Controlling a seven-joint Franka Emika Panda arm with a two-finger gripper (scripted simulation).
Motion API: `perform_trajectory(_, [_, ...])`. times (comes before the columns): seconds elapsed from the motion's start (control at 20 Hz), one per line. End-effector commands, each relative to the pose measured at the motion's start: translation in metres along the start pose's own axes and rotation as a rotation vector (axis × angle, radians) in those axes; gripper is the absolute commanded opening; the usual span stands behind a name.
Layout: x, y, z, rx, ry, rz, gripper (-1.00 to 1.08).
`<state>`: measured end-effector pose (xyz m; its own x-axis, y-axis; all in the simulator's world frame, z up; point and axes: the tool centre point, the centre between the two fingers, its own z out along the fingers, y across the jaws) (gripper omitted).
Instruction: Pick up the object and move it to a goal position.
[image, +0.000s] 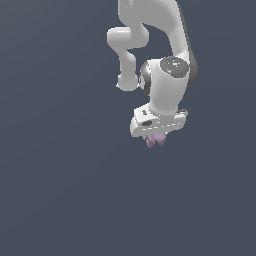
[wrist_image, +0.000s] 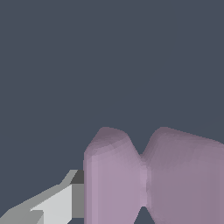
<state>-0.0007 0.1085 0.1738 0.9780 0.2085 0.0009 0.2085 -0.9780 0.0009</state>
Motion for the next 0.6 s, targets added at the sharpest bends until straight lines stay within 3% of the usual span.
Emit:
perform_trajectory(0.0, [0.001,-0.022,-0.018,0.0,-0.001,0.001,-1.0])
perform_trajectory(0.25, [0.005,-0.053,-0.043,0.0,-0.001,0.001,-1.0])
perform_trajectory(0.55, [0.007,-0.066,-0.054,0.001,-0.001,0.002,-1.0])
